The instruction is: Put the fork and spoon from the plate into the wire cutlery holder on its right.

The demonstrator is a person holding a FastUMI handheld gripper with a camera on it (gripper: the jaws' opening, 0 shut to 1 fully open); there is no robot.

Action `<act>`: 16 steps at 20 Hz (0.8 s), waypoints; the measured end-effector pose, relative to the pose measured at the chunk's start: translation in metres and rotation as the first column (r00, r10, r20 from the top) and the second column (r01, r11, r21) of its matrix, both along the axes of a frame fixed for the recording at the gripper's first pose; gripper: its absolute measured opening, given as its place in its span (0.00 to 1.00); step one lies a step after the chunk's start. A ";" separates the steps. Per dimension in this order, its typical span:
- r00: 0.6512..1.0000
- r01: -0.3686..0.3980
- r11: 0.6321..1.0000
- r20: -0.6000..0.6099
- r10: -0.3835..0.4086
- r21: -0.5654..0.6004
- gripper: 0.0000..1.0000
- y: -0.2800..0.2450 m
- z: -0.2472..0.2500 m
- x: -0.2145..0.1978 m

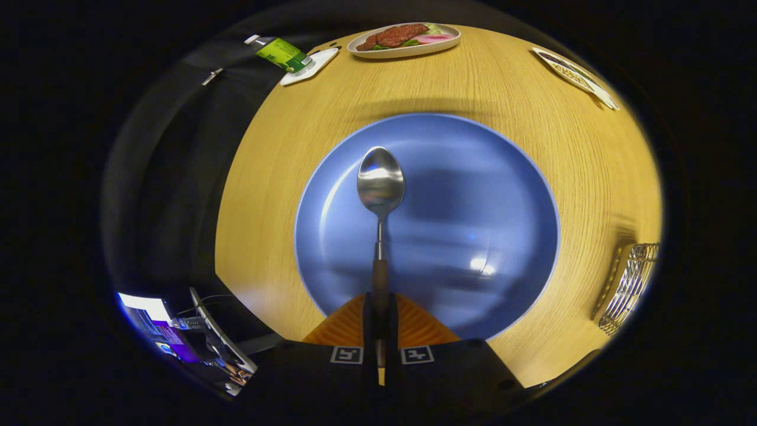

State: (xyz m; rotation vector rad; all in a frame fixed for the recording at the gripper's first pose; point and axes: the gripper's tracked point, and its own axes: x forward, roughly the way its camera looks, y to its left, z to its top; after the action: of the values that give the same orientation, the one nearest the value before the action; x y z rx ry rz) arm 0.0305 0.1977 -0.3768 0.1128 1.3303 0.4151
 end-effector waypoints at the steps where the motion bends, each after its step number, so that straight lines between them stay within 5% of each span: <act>1: 1.000 0.004 1.000 0.005 -0.004 0.016 0.08 -0.003 0.002 0.001; 6: 1.000 0.010 0.999 0.022 -0.011 0.036 0.05 -0.016 0.020 0.002; 16: 0.987 -0.109 0.994 0.117 0.110 -0.013 0.05 -0.091 0.105 -0.020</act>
State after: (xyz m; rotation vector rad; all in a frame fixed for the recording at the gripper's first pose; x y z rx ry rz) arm 0.0103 0.1067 -0.2713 0.0097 1.2252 0.5029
